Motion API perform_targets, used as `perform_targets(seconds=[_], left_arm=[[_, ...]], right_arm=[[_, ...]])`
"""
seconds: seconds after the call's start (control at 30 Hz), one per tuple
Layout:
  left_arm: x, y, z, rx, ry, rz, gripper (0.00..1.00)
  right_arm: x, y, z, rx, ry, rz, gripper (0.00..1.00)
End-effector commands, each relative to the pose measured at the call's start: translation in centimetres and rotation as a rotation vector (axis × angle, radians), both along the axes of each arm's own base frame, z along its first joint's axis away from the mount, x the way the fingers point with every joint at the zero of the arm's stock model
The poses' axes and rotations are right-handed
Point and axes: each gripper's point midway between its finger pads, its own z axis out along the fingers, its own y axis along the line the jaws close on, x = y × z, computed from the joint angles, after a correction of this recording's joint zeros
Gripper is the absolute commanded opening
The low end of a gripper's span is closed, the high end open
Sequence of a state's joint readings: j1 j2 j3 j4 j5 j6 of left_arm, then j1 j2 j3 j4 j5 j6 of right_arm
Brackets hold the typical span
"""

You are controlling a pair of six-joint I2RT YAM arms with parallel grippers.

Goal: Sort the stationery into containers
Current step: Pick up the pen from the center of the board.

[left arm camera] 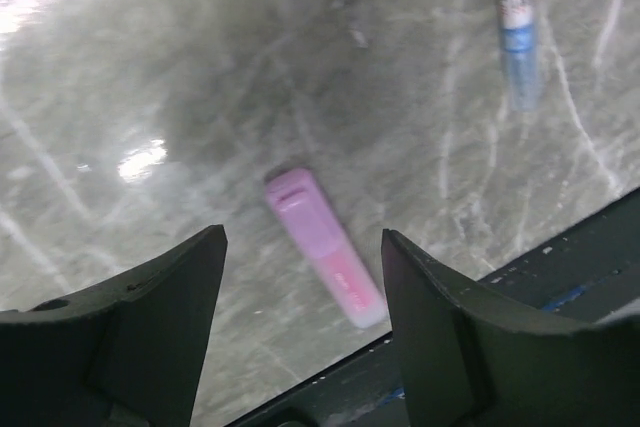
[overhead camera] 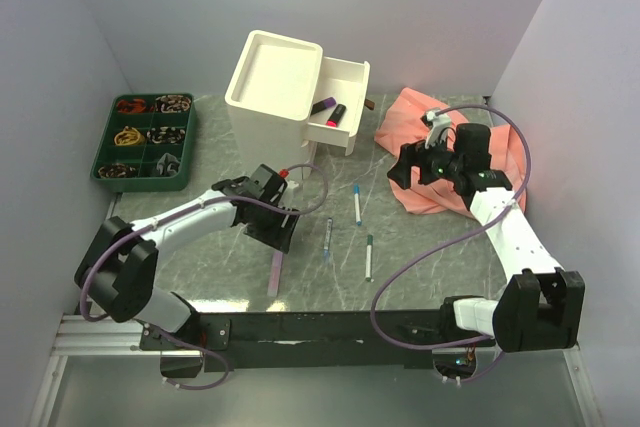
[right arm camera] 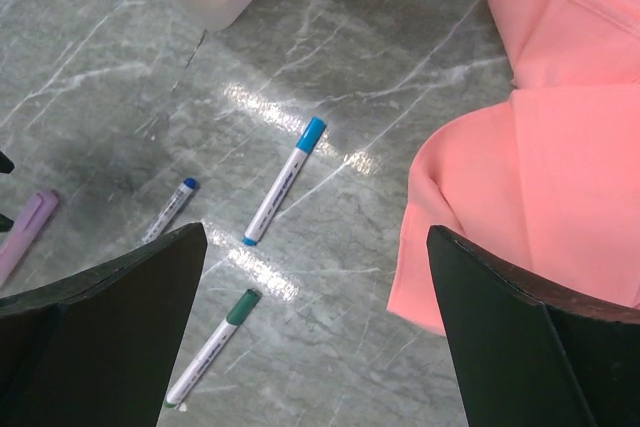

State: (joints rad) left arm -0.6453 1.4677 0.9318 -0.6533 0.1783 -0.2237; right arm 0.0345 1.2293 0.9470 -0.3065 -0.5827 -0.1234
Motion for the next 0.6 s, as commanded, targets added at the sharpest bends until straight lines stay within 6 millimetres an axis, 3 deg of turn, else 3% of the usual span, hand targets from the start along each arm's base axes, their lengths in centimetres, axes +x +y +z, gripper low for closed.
perform_targets(seconds=[0.0, 0.33, 0.57], left_arm=[[-0.6, -2.2, 0.1, -0.055, 0.022, -0.026, 0.65], [-2.2, -2.2, -1.5, -0.018, 0.149, 0.048, 0.65], [-2.9, -1.8, -3.4, 0.032, 0.217, 0.09, 0.56]], right_arm=[[-0.1, 0.1, 1.3, 0.02, -0.051, 0.005, 1.0], [-0.4, 0.5, 2.0, 0.057, -0.06, 0.003, 1.0], [-0.3, 0.4, 2.1, 0.053, -0.06, -0.001, 1.0]])
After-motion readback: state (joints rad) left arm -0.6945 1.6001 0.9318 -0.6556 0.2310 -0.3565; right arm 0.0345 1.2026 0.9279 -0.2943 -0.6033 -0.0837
